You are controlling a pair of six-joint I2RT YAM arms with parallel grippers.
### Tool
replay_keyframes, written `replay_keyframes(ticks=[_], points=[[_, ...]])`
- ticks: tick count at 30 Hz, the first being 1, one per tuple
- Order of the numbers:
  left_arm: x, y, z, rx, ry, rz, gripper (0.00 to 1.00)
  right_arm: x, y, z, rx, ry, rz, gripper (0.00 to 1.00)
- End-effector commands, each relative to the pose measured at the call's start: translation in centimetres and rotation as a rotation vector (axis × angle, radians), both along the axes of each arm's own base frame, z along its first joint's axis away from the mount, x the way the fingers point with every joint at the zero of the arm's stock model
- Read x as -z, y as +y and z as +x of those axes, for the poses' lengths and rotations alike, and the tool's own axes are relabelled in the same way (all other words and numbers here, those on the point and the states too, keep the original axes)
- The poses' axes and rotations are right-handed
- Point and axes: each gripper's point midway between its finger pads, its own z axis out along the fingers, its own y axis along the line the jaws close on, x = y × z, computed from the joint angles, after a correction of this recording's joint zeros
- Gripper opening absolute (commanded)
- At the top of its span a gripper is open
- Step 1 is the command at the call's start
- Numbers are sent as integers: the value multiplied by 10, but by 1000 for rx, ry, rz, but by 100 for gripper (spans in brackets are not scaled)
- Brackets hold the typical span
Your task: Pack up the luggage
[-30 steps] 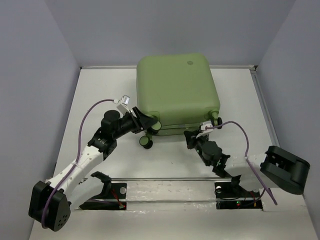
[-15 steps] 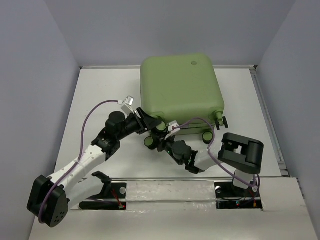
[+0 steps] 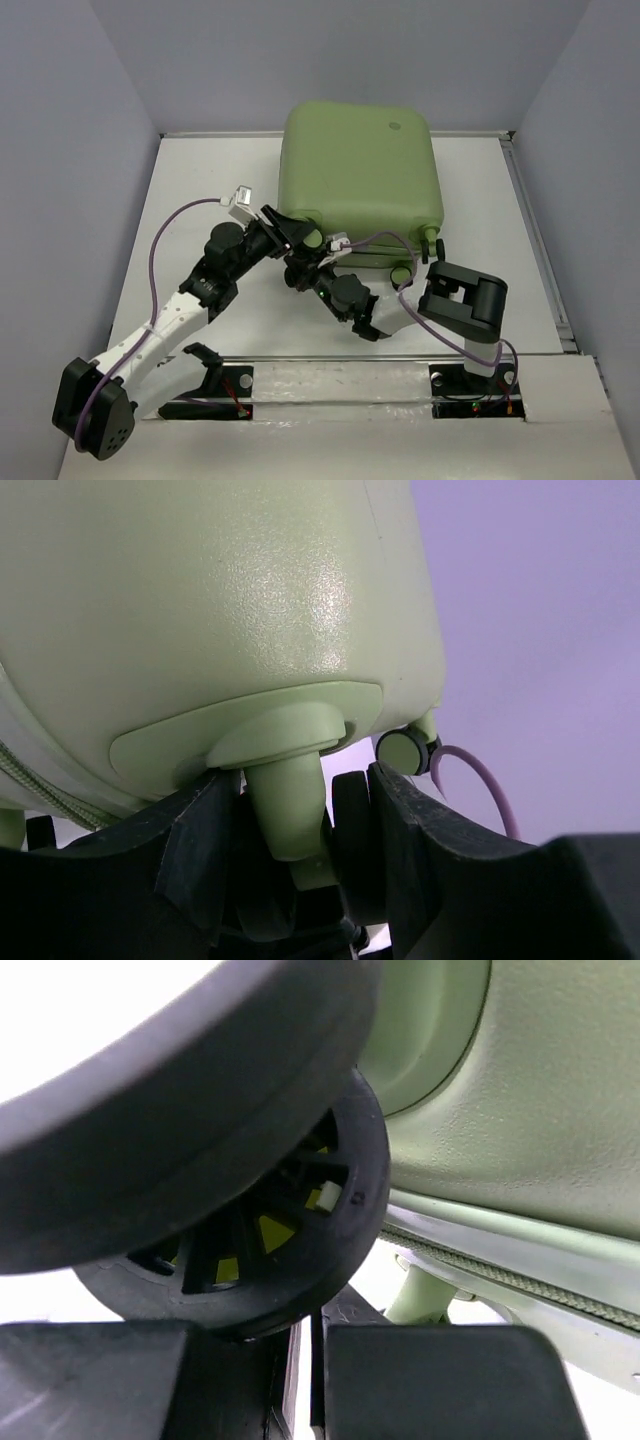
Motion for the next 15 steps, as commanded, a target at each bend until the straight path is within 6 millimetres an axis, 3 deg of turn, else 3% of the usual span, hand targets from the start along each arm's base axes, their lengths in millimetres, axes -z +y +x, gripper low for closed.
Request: replay_keyframes(ticks=[1,3,4,6,7,8,9,13,14,15], points=[[-163,-33,-104,416,-438,-353,6,-106,42,-85,-379,-144,314,35],[-147,-34,-101,407,-402,-318,6,-71,26,-78,-313,-61,208,56],[-141,-33,-99,390,-394,-304,7,-55,5,-81,-296,-20,167,71],[-128,-32,-96,375,-364,-290,15,-38,-16,-84,-271,44,119,79],[-116,-32,-93,362,-339,-278,17,-8,-32,-86,-248,106,14,85],[-110,-31,-91,353,-329,-272,24,-28,-42,-89,-249,110,34,86],[-99,-31,-88,343,-303,-260,27,-6,-53,-89,-222,160,-78,87],[-83,-30,-81,312,-272,-244,45,-15,-81,-86,-147,209,-193,94],[-80,-31,-81,311,-270,-233,51,-29,-84,-83,-126,207,-178,96],[-78,-31,-80,309,-264,-226,53,-20,-93,-80,-86,224,-240,97]])
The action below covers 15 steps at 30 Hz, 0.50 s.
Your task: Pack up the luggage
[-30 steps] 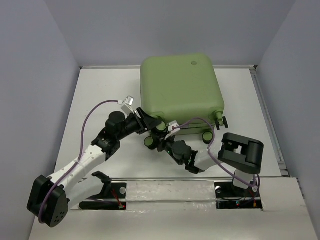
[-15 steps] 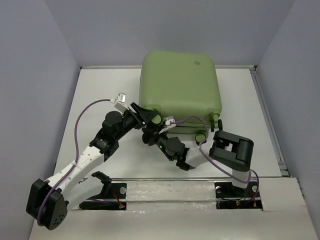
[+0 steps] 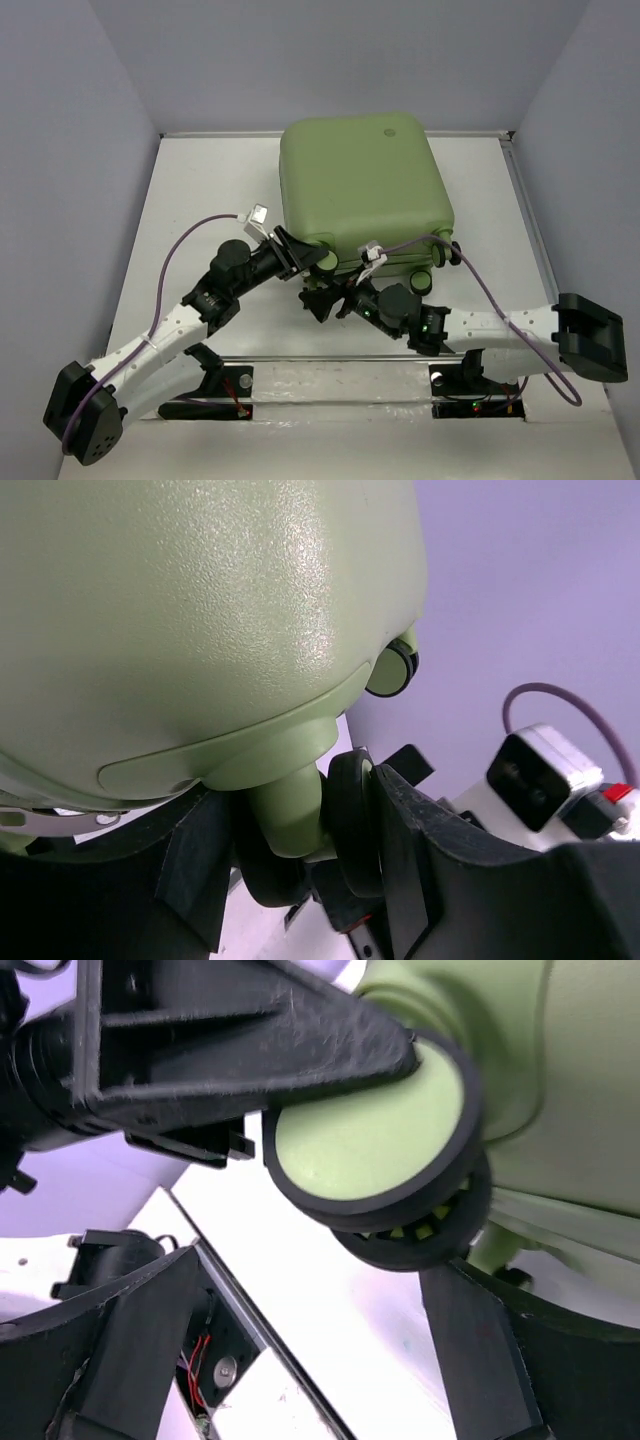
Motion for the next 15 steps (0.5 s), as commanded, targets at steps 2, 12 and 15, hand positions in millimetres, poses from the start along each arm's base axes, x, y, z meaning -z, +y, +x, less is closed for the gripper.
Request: replay_keyframes(ticks=[2,12,15], points=[[-90,-7,-28,134,-307,-198,57,19,-31,16,144,60,-249,99],[-75,-8,-29,149,-303,-137,61,-55,-4,65,260,-97,-266,99],[-68,-7,-28,143,-295,-105,66,-70,-2,74,292,-116,-259,98]])
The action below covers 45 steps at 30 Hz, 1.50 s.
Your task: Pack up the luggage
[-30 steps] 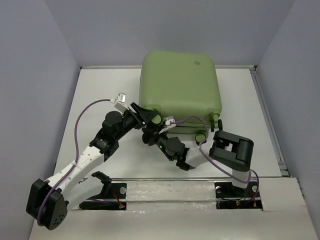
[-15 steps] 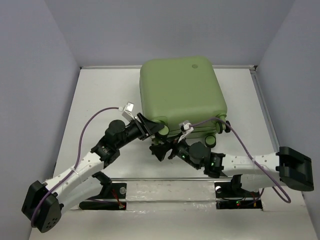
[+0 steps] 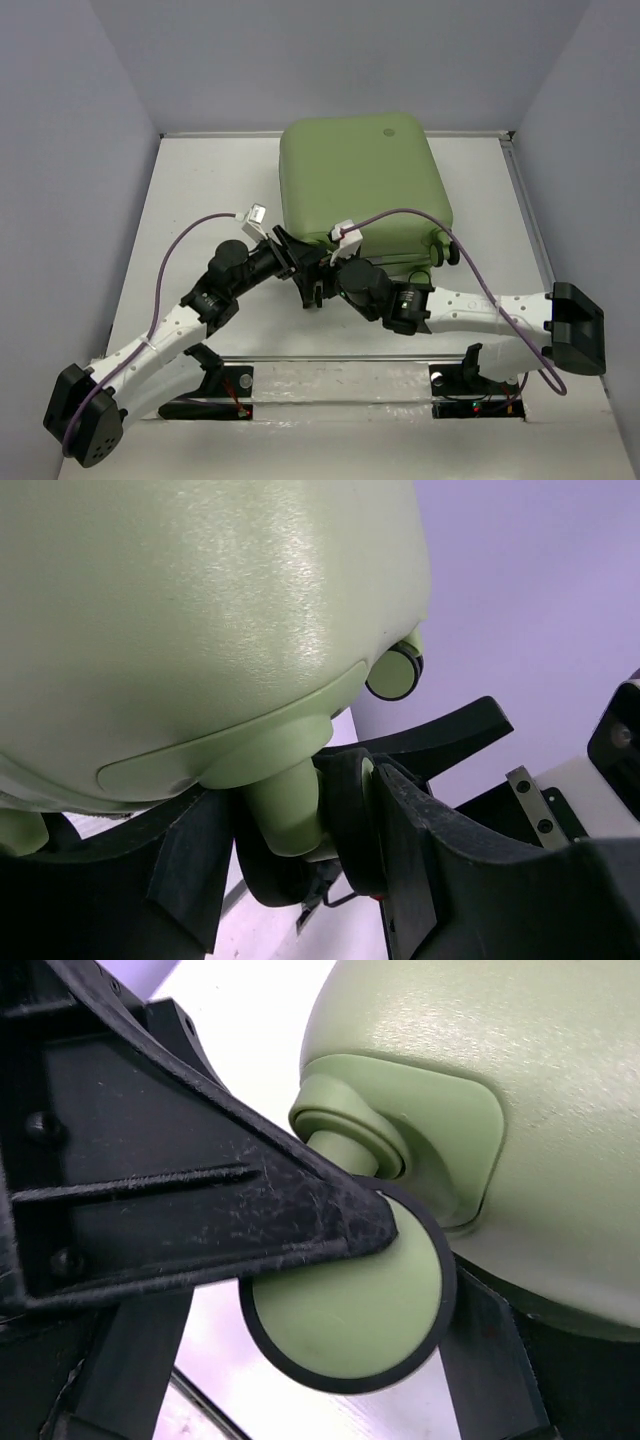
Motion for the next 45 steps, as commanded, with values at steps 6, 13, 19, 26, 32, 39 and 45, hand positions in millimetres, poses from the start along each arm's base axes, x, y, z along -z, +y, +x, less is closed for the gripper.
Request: replay_keyframes(ticks=[6,13,19,26,32,39,45], points=[[-60,-5,-28,132,-274,-51,74,-58,-5,41,196,-125,41,43],[-49,79,11,-332,-296,246,64,-59,-13,44,222,-126,51,7],[41,80,-4,-252,-165,366,44,-65,-10,43,198,-137,53,7],[71,58,-4,-192,-184,322,43,-78,-11,44,187,-155,66,7],[66,38,10,-178,-265,363,46,-83,-2,41,143,-157,81,7],[59,24,21,-204,-319,368,48,-83,9,38,96,-155,105,7],[48,23,31,-272,-343,380,48,-77,17,36,68,-141,113,7]])
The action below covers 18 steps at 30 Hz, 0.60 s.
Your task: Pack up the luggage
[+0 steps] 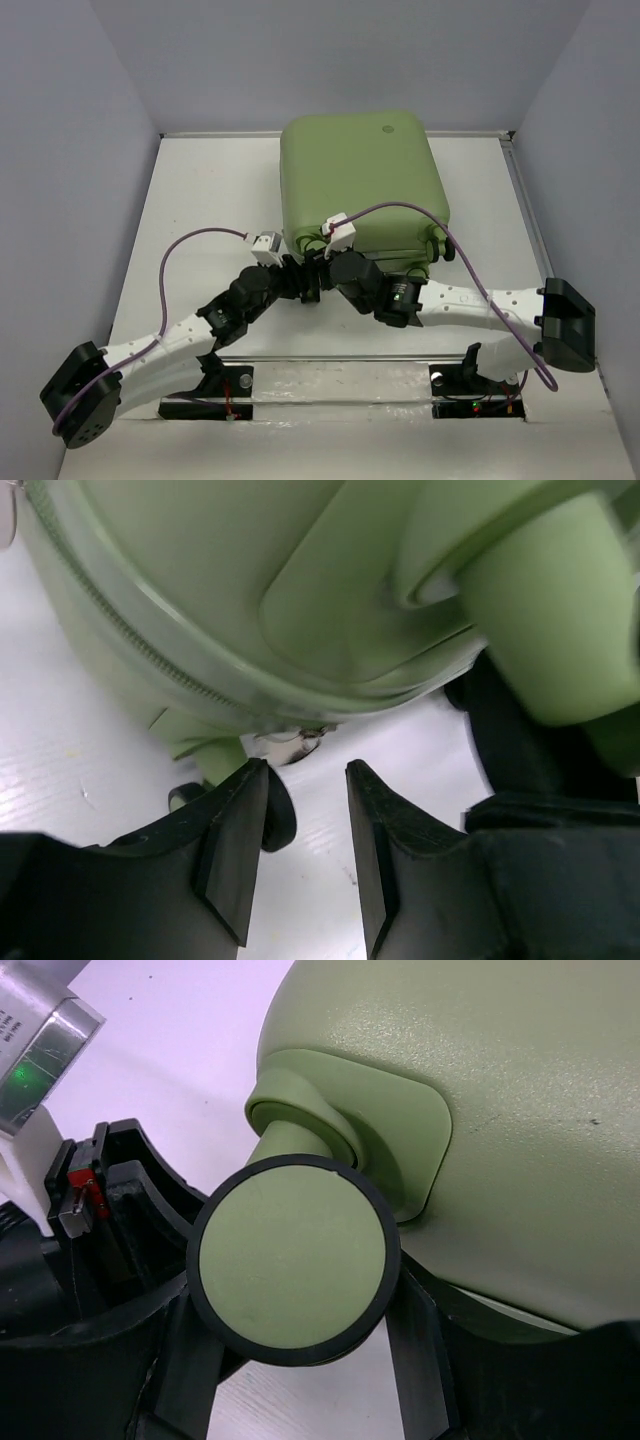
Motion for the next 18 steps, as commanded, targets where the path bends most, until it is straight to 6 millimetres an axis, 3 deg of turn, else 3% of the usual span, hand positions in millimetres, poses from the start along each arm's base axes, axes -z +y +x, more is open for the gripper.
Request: replay_keyframes(ticks=[1,8,12,16,18], points=[[-55,-3,27,-109,-158,-71,48,-80,25,13,-1,-86,273,7],[-61,-6,35,-187,-178,-52,47,-78,29,10,-23,-76,284,7],[-63,-4,39,-243,-184,-43,42,-78,28,8,-30,-72,295,7],[-61,-7,44,-252,-187,-23,26,-77,26,7,-30,-69,303,7],[-56,-8,45,-259,-184,-2,11,-77,25,7,-30,-69,303,7]])
